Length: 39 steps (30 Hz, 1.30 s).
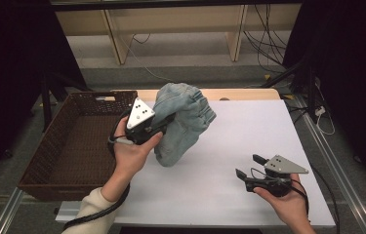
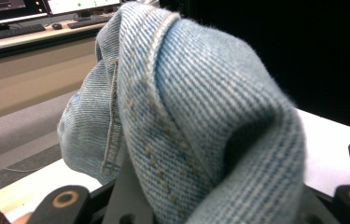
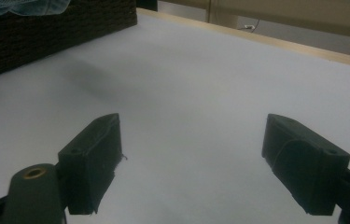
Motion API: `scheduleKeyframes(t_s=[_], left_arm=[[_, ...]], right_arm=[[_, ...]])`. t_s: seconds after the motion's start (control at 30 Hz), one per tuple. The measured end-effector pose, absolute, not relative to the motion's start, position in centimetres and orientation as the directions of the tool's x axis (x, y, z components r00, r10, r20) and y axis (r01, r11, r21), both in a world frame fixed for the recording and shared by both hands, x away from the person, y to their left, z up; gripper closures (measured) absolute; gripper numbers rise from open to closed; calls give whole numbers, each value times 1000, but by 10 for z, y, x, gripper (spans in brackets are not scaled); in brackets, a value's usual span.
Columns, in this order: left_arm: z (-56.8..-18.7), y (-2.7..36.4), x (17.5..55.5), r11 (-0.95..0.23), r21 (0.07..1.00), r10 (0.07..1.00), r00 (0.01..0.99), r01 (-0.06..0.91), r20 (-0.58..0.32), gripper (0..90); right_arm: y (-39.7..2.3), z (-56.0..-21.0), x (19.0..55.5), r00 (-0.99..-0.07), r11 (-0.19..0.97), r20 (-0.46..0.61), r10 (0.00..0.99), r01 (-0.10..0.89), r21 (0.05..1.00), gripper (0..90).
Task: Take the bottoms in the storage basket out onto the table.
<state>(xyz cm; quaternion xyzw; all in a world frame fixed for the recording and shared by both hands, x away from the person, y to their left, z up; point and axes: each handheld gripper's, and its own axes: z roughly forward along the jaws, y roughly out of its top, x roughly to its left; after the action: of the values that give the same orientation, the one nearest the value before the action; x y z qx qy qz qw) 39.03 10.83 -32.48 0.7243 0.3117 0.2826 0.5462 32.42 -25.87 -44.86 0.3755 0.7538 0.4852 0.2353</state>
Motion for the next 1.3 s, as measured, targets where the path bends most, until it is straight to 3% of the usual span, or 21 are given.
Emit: scheduleKeyframes(t_s=[1.3], left_arm=[[-346,69,398,-245,955,717,694,164,65,717]], right_arm=[[-260,-448,324,-606,243,11,796,337,910,208]])
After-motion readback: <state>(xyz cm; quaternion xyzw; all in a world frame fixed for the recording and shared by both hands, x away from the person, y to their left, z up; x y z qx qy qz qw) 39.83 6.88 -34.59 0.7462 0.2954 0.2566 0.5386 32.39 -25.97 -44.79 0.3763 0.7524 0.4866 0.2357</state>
